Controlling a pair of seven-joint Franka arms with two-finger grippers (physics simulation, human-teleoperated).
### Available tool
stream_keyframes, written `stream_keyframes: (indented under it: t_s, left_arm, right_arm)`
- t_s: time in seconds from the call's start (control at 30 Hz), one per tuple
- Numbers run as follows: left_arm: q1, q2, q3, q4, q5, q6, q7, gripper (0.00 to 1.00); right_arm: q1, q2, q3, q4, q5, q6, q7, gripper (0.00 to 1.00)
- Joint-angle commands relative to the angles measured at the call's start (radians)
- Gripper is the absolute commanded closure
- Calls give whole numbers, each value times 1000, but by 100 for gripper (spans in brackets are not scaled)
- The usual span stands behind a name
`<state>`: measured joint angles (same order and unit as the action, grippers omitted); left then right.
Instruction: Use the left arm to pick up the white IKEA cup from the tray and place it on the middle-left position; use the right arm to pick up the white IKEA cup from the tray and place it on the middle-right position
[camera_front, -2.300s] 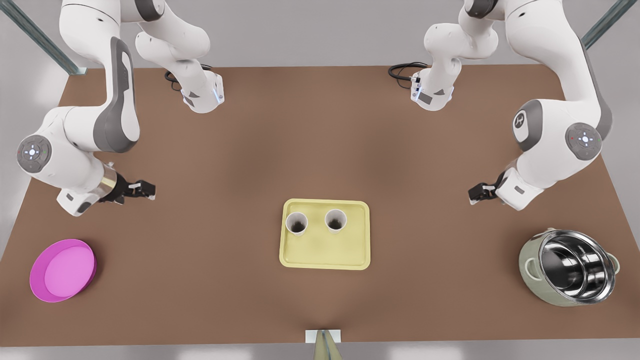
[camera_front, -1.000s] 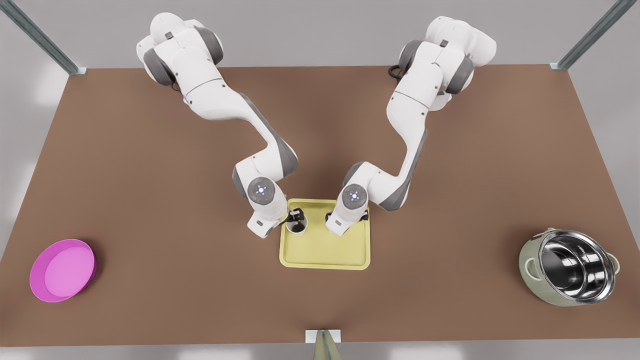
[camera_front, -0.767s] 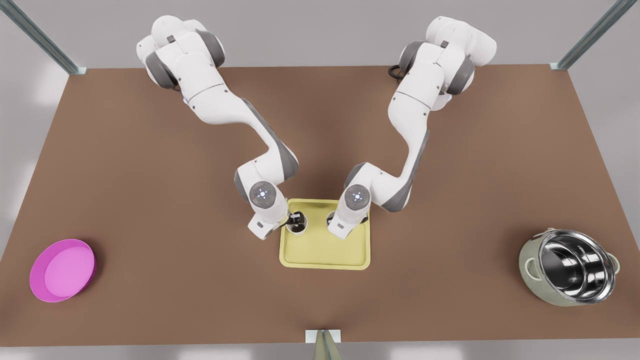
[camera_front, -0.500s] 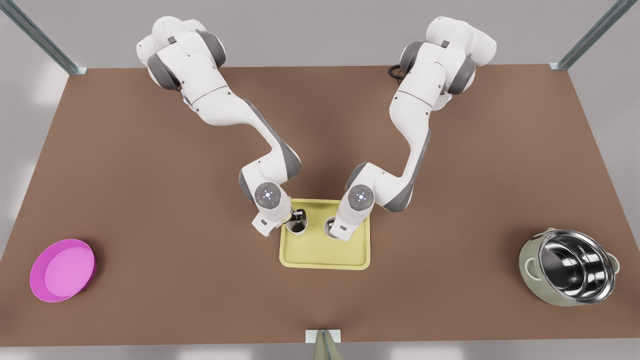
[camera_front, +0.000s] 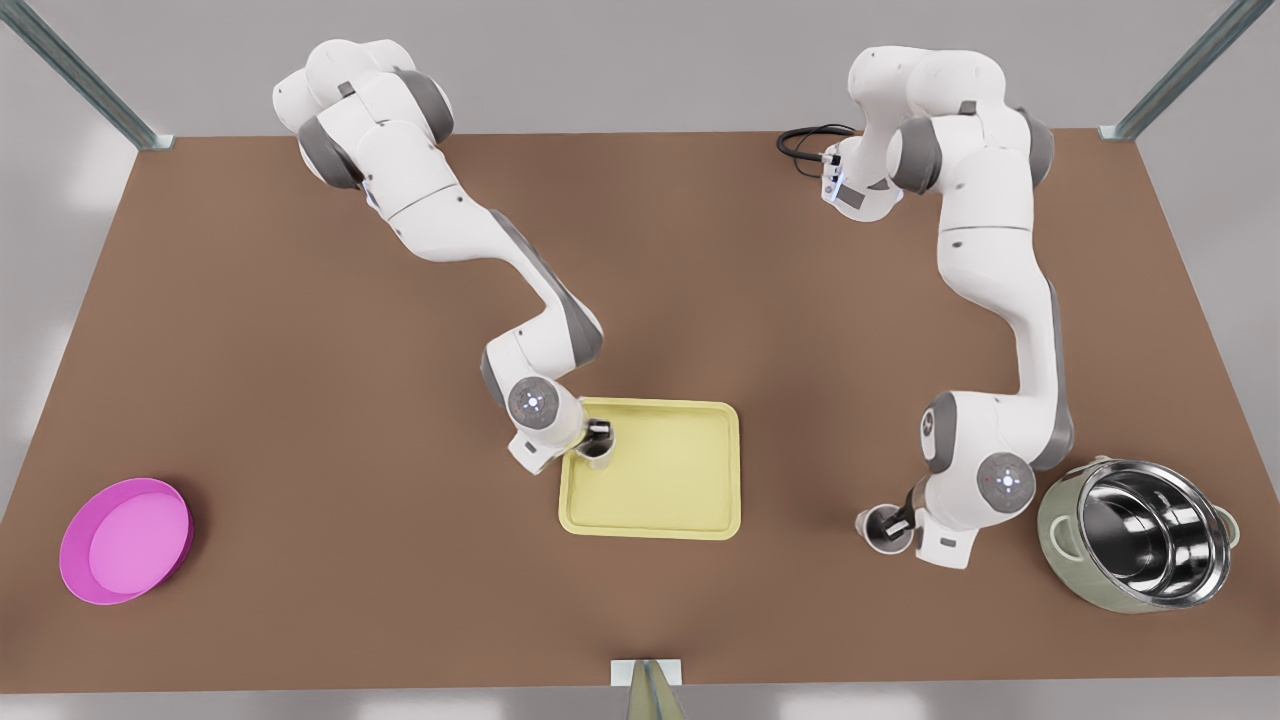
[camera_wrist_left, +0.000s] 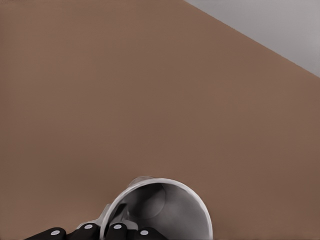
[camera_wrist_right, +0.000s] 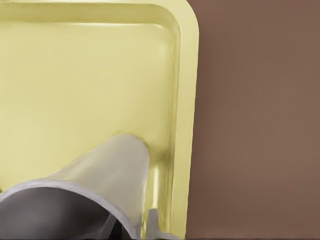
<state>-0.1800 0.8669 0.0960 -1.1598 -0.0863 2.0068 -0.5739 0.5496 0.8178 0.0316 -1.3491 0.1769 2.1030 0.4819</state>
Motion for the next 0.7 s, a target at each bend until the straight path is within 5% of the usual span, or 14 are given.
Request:
stream_keyframes:
  t_s: [0.0,0.07,0.2,0.23,0.3,0.67]
  left_arm:
    - [-4,6,-4,-3,-12,60,374,93]
    - [-32,4,-1,-4,-3,98,373,93]
    - [-35,0,-1,-60,36,221,374,89]
    - [-35,0,-1,-66,36,221,374,82]
    - [-36,0,-1,-74,34,221,370,0]
    - [-39,-2,-1,-75,36,210,376,0]
  right_arm:
    - [0,-2,2,2,46,-8,-17,78]
    - [-7,-3,4,2,46,-15,-51,97]
    - [-52,-61,-2,51,41,-202,-108,100]
    - [-92,-101,-7,73,38,-313,-152,100]
    - [-178,-129,-4,140,35,-480,-239,100]
    - [-456,-49,-64,160,-152,-344,-979,100]
